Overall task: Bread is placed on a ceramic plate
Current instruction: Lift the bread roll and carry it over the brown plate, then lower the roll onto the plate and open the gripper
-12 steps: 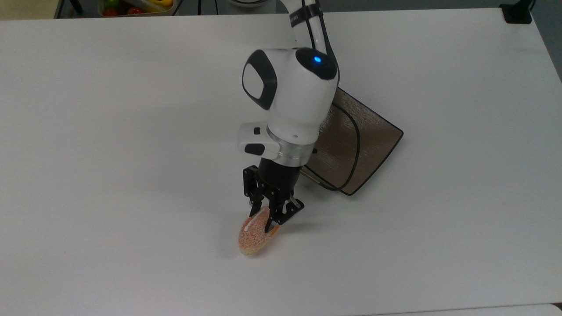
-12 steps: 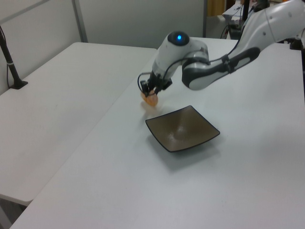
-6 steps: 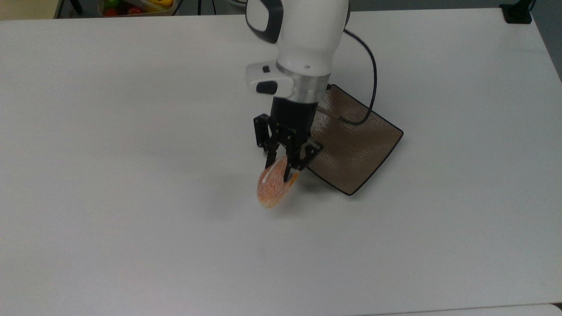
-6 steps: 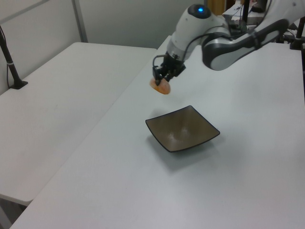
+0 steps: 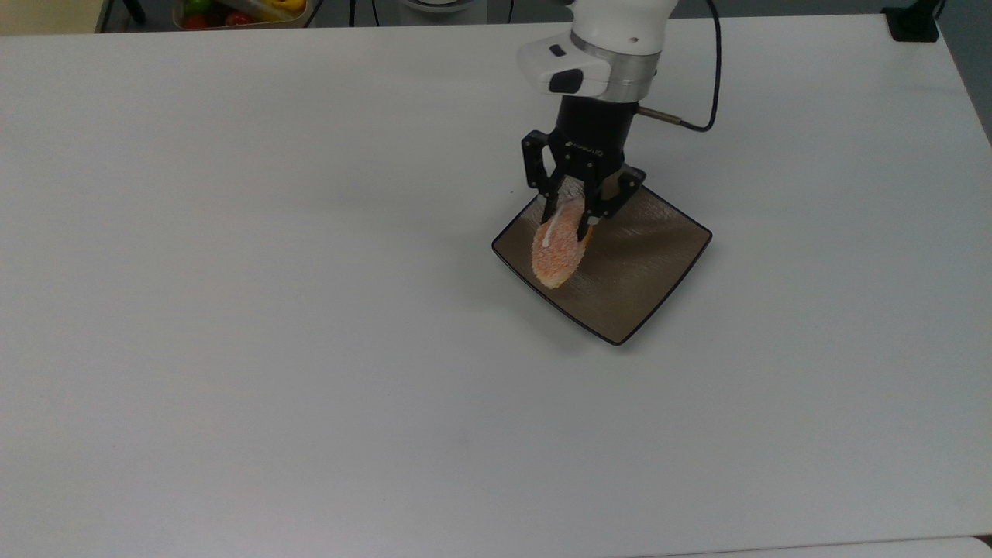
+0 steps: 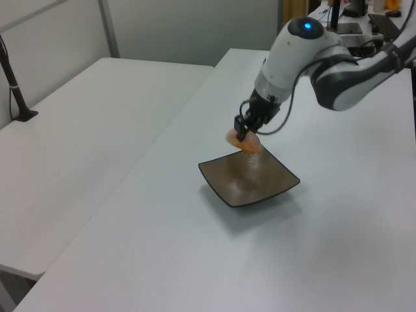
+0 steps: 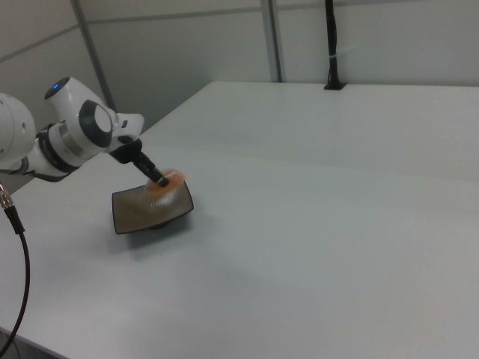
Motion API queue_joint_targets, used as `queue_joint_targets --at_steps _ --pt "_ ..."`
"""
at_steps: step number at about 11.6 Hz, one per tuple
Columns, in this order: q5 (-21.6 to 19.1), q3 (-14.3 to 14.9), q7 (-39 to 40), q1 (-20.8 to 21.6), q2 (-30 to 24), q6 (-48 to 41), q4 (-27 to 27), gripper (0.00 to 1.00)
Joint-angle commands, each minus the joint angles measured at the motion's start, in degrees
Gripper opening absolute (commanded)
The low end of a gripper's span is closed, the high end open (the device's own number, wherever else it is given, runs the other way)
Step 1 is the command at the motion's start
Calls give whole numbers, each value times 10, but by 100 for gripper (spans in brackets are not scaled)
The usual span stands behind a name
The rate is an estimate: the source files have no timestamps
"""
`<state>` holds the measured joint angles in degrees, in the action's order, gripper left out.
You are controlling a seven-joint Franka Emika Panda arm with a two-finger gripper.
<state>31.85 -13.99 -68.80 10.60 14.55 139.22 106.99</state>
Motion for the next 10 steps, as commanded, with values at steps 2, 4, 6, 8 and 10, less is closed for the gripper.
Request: queue_joint_targets --at_steps 2,4,6,8,10 --pt "-8 5 6 42 22 5 17 43" --pt "-8 5 5 43 38 5 10 63" --pt "-6 5 6 43 43 5 9 100" --pt "-6 5 8 43 42 4 6 100" --pt "-7 5 10 40 36 -16 -5 100"
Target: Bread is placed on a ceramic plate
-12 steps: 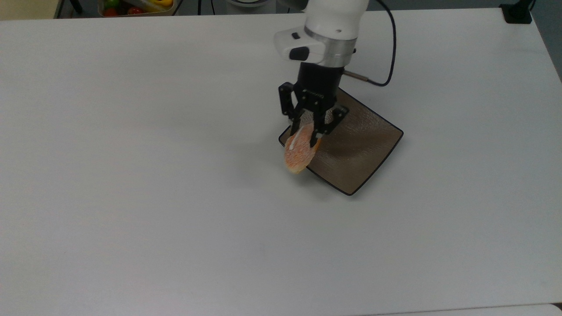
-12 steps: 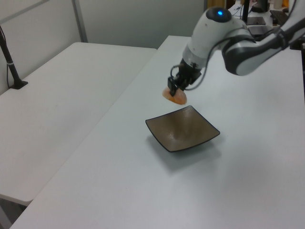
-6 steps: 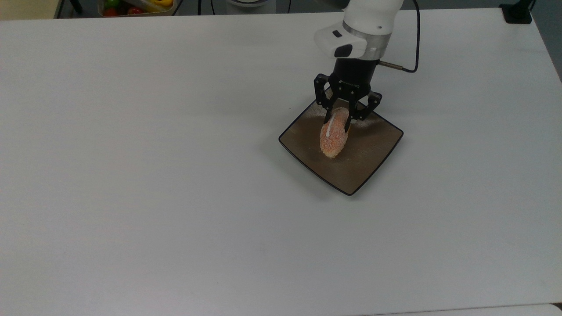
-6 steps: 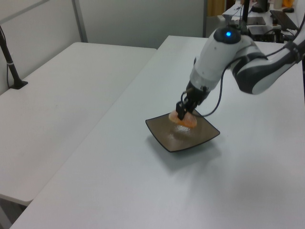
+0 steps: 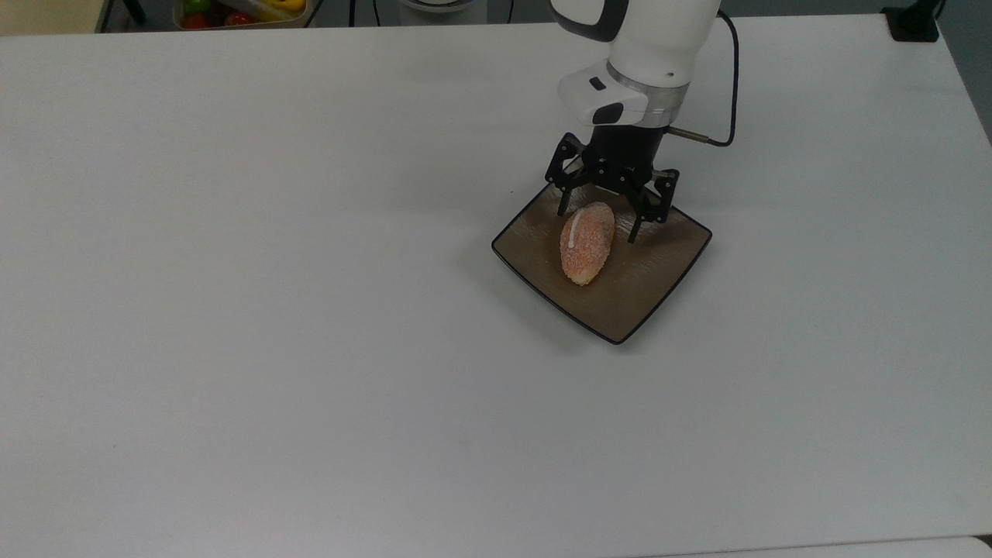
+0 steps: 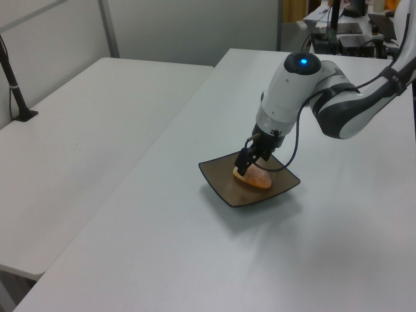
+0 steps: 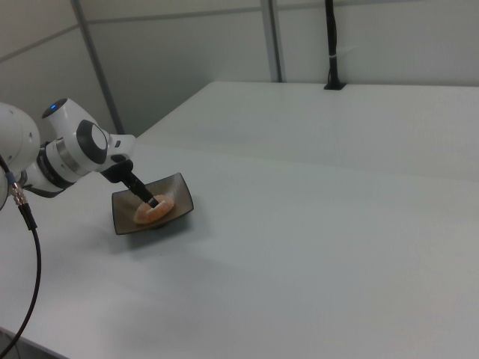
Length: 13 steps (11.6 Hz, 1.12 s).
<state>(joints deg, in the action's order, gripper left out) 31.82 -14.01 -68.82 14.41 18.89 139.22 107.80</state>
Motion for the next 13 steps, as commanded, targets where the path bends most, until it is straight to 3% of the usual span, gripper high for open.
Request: queue_joint_targets --at_steps 1,2,3,6,7,9,11,13 --pt "-9 6 22 -1 -15 -35 -15 100" --pt "-16 6 61 -3 -26 -58 -15 100" --pt "-49 6 114 -10 -36 -82 -16 100" --pt "-206 13 367 -34 -79 -208 -45 100" --pt "-235 16 439 -43 -85 -274 -64 100" --pt "-255 39 523 -43 -114 -357 -77 100" --pt "-265 64 539 -44 -150 -384 -77 100" --pt "-296 123 568 -45 -169 -386 -92 100"
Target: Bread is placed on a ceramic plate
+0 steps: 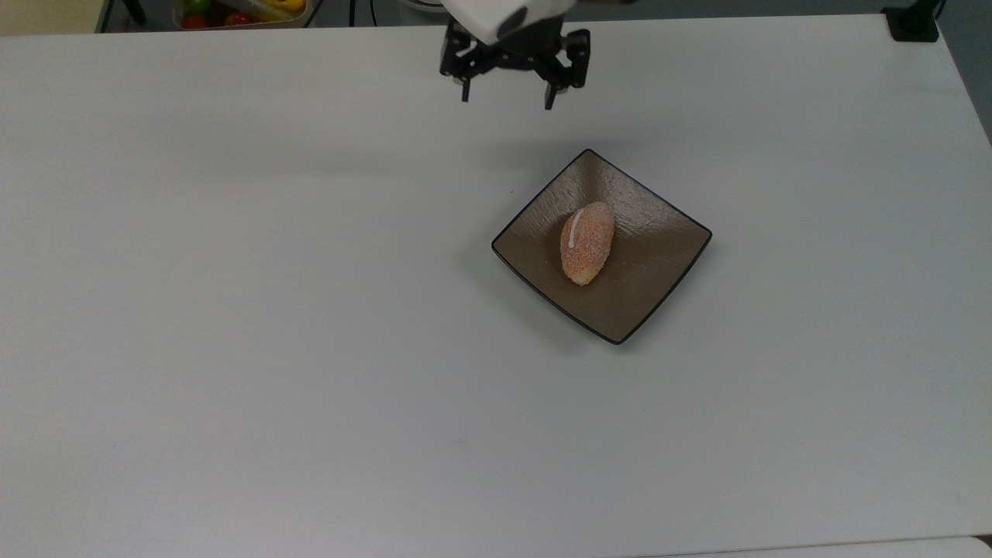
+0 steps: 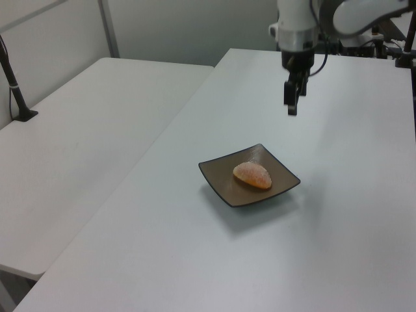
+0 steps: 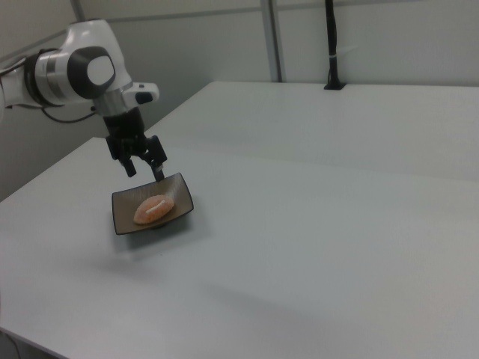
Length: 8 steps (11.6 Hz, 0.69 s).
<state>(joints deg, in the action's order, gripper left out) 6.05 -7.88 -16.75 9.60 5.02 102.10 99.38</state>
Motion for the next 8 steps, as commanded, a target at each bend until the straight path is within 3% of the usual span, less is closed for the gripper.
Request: queue_joint_targets --at_steps 1,4,8 --pt "-61 82 65 2 -29 -16 -21 100" --pt "-72 85 73 -39 -31 -16 -22 100" --pt "-69 83 80 -42 -31 -16 -21 100"
